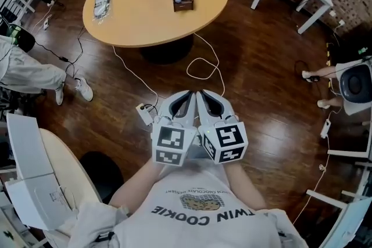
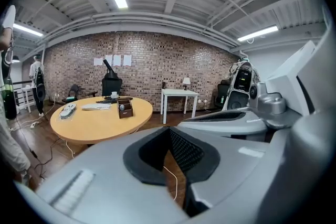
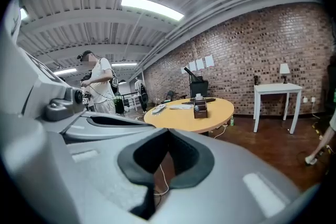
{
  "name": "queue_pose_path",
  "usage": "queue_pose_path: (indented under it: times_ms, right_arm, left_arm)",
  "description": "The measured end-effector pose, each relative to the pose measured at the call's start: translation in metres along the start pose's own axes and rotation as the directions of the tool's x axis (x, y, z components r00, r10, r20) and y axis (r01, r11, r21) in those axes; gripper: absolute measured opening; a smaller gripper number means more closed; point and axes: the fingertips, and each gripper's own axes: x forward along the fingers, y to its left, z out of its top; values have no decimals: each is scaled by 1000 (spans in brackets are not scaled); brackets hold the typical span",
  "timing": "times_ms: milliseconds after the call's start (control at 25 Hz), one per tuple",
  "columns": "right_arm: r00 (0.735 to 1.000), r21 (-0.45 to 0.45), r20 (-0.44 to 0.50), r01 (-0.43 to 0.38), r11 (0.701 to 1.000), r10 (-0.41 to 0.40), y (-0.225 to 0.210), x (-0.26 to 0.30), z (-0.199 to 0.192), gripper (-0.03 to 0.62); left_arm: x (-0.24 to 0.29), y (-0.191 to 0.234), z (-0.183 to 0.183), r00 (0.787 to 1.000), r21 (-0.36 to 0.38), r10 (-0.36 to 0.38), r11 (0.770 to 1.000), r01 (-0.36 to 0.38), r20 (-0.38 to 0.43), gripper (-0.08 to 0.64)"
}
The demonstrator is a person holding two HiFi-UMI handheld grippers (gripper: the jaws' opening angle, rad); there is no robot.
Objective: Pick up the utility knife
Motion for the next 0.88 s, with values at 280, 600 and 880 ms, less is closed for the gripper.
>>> queue_pose_path:
  times_ms: [280, 600, 880]
  right_arm:
    - [999, -21, 2, -40, 999, 40, -36, 27, 19, 2]
    - [997, -21, 1, -72, 997, 72, -47, 41, 25, 2]
    - [997, -23, 7, -75, 997, 75, -54, 52, 31, 2]
  left_arm:
    - [42, 11, 22, 999, -9, 47, 999, -47, 16, 6]
    - [61, 21, 30, 997, -9, 80, 997, -80, 12, 6]
    - [71, 29, 38, 996, -10, 88, 996, -88, 22, 6]
